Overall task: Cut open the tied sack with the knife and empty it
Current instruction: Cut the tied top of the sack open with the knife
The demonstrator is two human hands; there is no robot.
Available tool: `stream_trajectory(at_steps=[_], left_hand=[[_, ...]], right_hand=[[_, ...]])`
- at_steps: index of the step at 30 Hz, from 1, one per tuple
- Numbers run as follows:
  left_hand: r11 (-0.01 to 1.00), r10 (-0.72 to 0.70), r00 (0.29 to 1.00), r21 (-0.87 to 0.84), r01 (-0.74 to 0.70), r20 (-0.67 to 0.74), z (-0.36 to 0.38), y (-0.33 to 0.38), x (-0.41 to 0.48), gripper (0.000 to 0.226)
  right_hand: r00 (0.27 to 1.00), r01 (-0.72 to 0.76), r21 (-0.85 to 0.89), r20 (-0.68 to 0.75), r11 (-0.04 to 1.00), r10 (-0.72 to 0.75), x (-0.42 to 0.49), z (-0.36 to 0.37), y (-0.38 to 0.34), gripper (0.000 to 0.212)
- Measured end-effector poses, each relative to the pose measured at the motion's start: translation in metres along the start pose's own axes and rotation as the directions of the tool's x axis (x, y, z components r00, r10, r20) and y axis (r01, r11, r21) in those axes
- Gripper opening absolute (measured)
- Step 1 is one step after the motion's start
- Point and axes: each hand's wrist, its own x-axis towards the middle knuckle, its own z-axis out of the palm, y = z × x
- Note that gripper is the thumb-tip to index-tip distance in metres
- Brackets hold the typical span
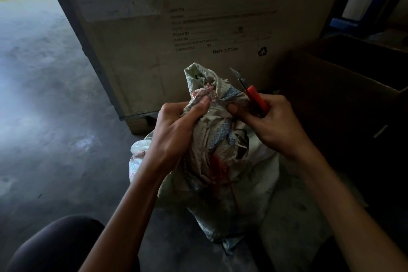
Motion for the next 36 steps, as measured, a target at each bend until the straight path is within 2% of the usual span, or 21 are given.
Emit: stream_trajectory(at_steps=[2, 5, 9, 11, 13, 17, 21, 27, 33, 36], left_hand=[[0.998, 0.04, 0.999, 0.048, -0.04, 0.01, 0.0, 0.001, 0.0, 0.049], [0.944, 0.146, 0.988, 0.303, -0.127, -0.041, 0.001, -0.002, 0.002, 0.067], [0.894, 0.199, 0.971, 0.431, -0.125, -0.13, 0.005, -0.004, 0.005, 0.078], [0.877, 0.196, 0.969, 0.47, -0.103, -0.153, 0.006, -0.006, 0.007, 0.08], [0.859, 0.195, 0.966, 0.504, -0.086, -0.168, 0.005, -0.007, 0.009, 0.075], [0.805, 0.223, 0.965, 0.585, -0.101, -0.14, 0.007, -0.008, 0.009, 0.071], [0.724, 0.237, 0.971, 0.674, -0.144, -0.046, 0.008, -0.007, 0.007, 0.083], [0.651, 0.219, 0.976, 0.743, -0.155, 0.012, 0.011, -0.007, 0.004, 0.09], [0.625, 0.246, 0.968, 0.757, -0.192, 0.042, 0.011, -0.004, 0.003, 0.092], [0.615, 0.261, 0.964, 0.761, -0.205, 0.049, 0.011, -0.004, 0.002, 0.091]], right_hand=[[1.0, -0.014, -0.063, 0.01, 0.998, 0.014, -0.001, -0.008, -0.002, 0.032], [1.0, -0.026, -0.221, -0.003, 0.975, 0.026, -0.003, -0.021, -0.008, 0.044], [0.999, 0.025, -0.513, -0.024, 0.858, -0.043, -0.005, -0.039, -0.02, 0.058], [0.997, 0.05, -0.585, -0.015, 0.809, -0.072, -0.005, -0.045, -0.025, 0.07], [0.999, 0.038, -0.638, 0.011, 0.769, -0.04, -0.006, -0.048, -0.028, 0.083], [0.997, 0.076, -0.754, 0.059, 0.653, -0.048, -0.009, -0.049, -0.026, 0.089], [0.997, 0.069, -0.79, 0.071, 0.609, -0.022, -0.008, -0.052, -0.024, 0.097], [0.993, 0.083, -0.744, 0.119, 0.663, 0.01, -0.008, -0.055, -0.023, 0.088], [0.99, 0.099, -0.771, 0.14, 0.63, 0.017, -0.009, -0.051, -0.022, 0.085], [0.988, 0.104, -0.778, 0.154, 0.619, 0.027, -0.01, -0.05, -0.021, 0.09]])
